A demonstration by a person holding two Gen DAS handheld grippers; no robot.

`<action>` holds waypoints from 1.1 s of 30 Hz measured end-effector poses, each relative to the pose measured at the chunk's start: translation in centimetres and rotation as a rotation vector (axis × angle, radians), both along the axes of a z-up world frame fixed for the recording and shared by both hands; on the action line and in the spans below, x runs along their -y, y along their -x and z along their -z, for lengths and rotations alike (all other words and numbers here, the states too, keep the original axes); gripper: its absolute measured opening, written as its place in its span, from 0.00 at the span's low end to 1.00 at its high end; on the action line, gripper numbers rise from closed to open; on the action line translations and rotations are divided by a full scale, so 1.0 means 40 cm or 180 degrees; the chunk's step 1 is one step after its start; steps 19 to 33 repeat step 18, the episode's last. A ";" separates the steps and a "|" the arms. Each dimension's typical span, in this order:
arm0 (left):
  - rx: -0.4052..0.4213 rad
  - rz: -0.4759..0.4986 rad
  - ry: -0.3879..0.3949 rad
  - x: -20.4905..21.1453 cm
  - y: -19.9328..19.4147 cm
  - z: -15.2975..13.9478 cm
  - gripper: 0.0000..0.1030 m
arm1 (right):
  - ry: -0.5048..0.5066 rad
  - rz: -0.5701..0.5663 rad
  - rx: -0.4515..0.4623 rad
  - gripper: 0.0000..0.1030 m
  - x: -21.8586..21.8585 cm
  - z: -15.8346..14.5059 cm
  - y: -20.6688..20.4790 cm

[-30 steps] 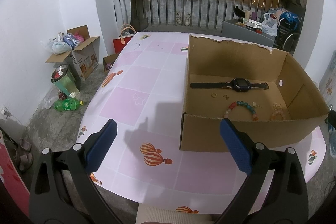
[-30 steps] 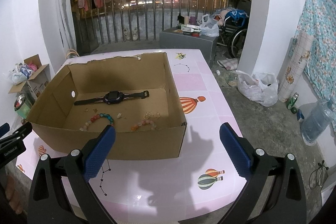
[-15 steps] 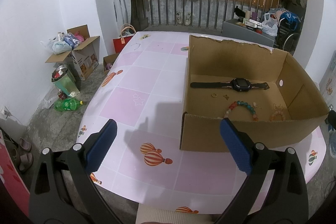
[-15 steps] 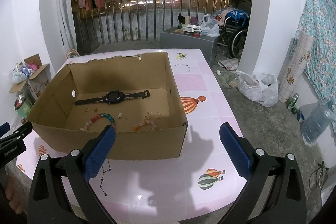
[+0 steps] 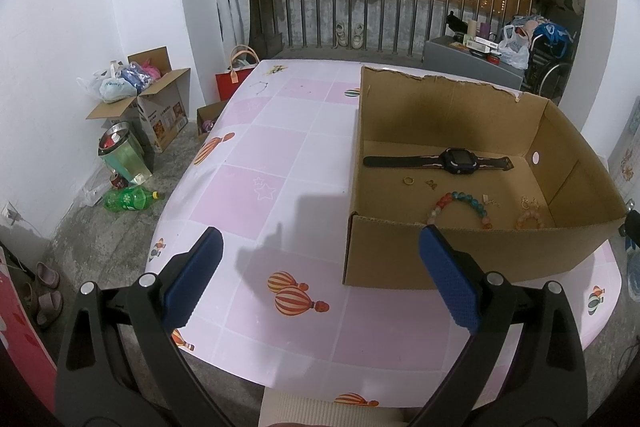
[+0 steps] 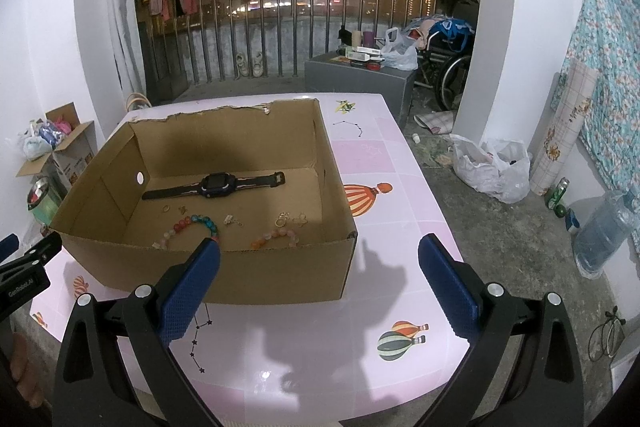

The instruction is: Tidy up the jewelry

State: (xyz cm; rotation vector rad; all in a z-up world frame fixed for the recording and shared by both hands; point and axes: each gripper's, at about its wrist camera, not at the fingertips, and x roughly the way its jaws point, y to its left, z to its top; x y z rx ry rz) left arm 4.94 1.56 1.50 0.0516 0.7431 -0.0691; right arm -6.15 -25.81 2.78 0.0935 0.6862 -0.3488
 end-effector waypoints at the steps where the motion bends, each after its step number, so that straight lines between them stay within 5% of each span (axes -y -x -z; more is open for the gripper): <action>1: -0.0001 0.0001 -0.0001 0.001 -0.002 0.001 0.92 | -0.0001 -0.0001 -0.0002 0.94 0.001 0.000 -0.001; 33: -0.0010 0.0014 0.0005 0.002 -0.002 -0.003 0.92 | -0.0008 0.0000 -0.0002 0.94 0.001 -0.001 -0.001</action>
